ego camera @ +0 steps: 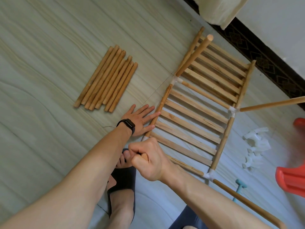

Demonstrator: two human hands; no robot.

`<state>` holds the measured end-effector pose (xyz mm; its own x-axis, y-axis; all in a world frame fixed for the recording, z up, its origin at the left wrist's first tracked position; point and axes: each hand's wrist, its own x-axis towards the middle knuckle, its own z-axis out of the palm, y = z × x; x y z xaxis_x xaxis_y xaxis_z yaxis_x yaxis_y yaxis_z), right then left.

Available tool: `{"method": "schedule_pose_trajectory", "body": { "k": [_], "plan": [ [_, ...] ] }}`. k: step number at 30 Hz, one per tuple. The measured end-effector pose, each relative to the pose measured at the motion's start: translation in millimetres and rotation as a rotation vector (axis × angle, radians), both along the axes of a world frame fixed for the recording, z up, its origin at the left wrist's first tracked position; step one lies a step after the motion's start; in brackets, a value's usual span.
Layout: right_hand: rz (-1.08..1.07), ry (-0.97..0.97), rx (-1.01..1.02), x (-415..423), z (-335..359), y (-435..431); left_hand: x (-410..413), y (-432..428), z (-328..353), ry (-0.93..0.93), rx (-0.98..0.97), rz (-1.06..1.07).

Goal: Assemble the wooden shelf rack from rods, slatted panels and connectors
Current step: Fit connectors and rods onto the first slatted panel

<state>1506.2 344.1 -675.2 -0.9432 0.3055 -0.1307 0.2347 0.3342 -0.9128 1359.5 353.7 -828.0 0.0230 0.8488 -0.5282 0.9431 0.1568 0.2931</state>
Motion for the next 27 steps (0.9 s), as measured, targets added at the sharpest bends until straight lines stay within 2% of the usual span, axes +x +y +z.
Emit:
{"method": "schedule_pose_trajectory", "body": {
  "k": [5,8,13,16,18,21,22,24,27],
  "plan": [
    [0.045,-0.151,0.056,1.4,13.6,1.3,3.2,2.7,20.5,-0.030,-0.107,0.028],
    [0.116,-0.291,0.220,3.5,38.2,14.4,2.3,11.0,52.4,-0.039,-0.216,0.026],
    [0.271,-0.703,0.496,38.4,87.3,65.3,-5.9,9.6,117.5,-0.052,-0.243,0.171],
    [0.211,-0.950,0.604,89.7,117.1,98.3,4.7,11.1,175.0,-0.084,-0.159,0.200],
    [0.142,-1.121,0.623,125.6,130.3,110.7,18.3,13.5,210.7,-0.105,-0.165,0.186],
    [0.064,-1.322,0.484,171.9,134.1,105.9,51.6,8.6,240.8,-0.177,-0.332,0.149],
    [0.059,-1.388,0.448,185.8,130.8,99.2,65.1,4.5,245.3,-0.152,-0.383,0.119],
    [0.065,-1.481,0.458,210.6,119.8,84.9,88.0,-3.1,245.4,0.027,-0.437,-0.023],
    [0.057,-1.504,0.528,234.6,108.2,67.7,106.3,-16.2,243.6,0.242,-0.478,-0.148]
  ]
}}
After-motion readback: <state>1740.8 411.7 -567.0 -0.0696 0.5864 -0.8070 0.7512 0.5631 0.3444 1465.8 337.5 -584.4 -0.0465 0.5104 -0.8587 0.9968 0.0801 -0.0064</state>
